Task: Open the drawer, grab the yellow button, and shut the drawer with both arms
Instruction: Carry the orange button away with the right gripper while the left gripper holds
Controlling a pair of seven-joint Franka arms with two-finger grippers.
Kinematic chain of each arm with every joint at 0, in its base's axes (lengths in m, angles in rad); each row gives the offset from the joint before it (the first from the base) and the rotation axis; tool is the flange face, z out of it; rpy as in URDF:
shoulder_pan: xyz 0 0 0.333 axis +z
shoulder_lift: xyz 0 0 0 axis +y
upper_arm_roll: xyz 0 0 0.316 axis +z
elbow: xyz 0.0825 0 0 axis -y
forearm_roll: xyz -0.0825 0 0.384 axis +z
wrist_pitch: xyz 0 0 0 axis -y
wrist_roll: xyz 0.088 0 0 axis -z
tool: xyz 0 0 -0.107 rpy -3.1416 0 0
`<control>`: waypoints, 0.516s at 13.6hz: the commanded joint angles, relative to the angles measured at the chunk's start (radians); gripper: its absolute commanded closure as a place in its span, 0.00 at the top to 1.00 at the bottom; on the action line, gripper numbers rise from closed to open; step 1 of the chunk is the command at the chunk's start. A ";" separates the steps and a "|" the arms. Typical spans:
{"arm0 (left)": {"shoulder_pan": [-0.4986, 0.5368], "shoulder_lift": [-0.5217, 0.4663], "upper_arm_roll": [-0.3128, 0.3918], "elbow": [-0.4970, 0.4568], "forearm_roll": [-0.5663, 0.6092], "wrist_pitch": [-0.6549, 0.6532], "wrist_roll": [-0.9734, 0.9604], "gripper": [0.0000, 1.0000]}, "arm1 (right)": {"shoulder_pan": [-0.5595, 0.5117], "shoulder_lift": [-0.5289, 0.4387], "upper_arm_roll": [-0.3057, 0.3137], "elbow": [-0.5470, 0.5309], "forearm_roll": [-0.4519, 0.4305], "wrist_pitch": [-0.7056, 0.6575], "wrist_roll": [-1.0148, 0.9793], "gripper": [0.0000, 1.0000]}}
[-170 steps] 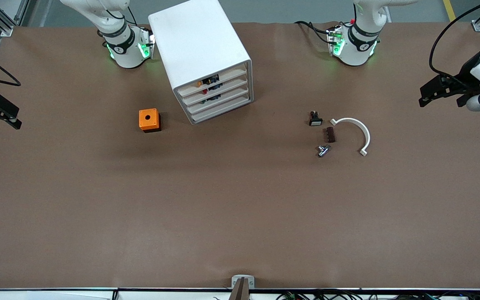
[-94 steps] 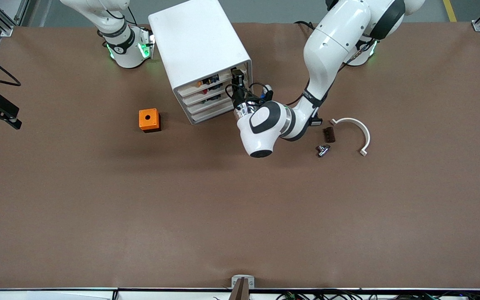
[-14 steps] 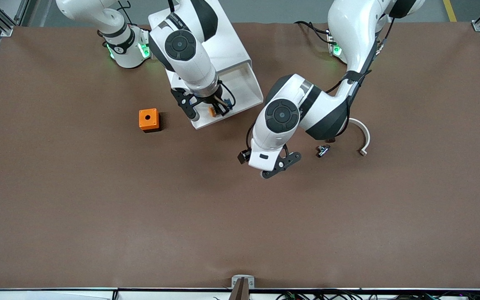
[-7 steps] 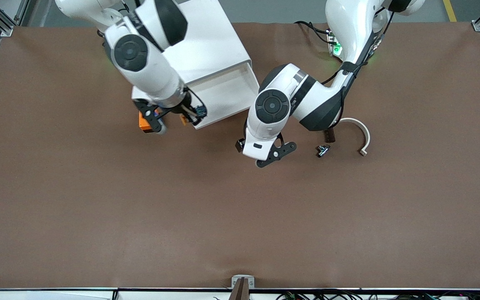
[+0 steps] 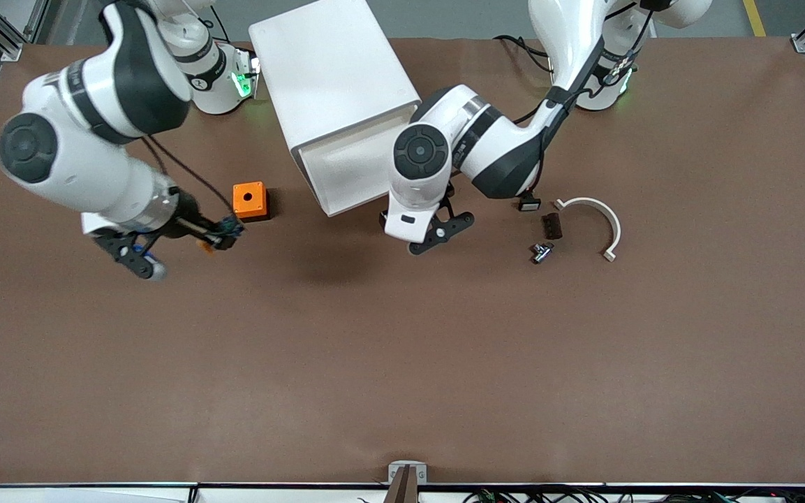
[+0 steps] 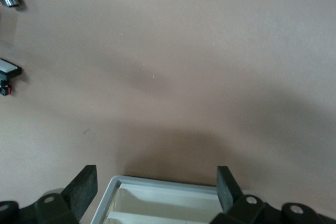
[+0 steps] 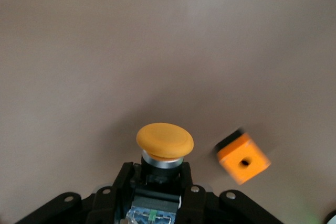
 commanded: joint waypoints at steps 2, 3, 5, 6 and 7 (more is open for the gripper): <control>-0.048 -0.029 0.003 -0.026 0.021 -0.002 -0.018 1.00 | -0.137 0.066 0.021 0.023 -0.066 0.010 -0.294 0.05; -0.060 -0.029 0.003 -0.026 0.015 -0.002 -0.018 1.00 | -0.175 0.093 0.021 0.024 -0.066 0.038 -0.360 0.05; -0.077 -0.024 -0.003 -0.026 0.004 -0.002 -0.018 1.00 | -0.234 0.152 0.020 0.024 -0.072 0.104 -0.488 0.05; -0.080 -0.024 -0.003 -0.026 -0.014 -0.002 -0.018 1.00 | -0.267 0.191 0.020 0.024 -0.087 0.145 -0.557 0.05; -0.088 -0.021 -0.003 -0.026 -0.035 -0.002 -0.018 1.00 | -0.298 0.227 0.020 0.024 -0.106 0.199 -0.618 0.05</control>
